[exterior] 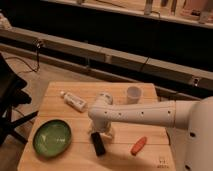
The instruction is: Place the eraser on the white sponge
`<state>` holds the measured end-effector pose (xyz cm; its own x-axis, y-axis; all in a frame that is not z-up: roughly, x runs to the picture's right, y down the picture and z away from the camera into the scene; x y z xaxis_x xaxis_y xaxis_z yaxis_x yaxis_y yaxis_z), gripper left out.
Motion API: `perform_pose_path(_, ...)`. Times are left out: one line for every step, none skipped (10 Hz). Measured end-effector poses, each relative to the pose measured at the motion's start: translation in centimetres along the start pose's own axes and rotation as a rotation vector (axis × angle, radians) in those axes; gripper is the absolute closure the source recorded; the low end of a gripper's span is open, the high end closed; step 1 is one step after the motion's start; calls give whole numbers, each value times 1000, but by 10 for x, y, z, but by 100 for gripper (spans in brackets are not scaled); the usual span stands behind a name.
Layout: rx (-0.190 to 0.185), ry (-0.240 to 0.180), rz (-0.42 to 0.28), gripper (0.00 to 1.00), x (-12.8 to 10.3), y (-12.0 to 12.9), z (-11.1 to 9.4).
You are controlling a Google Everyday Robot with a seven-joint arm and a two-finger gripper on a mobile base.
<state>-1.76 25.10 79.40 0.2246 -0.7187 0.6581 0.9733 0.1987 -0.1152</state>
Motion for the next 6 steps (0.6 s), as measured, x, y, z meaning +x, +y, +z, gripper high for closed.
perform_pose_path(-2,5,-6,20,-1,1,-1)
perform_pose_path(-2,15,-43,20,-3,-1,-8)
perform_pose_path(-9,11,-75,20,-5,-3,-10)
perform_pose_path(-12,4,-83,20,-7,-5,-6)
perform_pose_path(-13,-2,-86,20,-9,-7,-3)
perform_pose_path(-16,-33,-94,20,-15,-8,12)
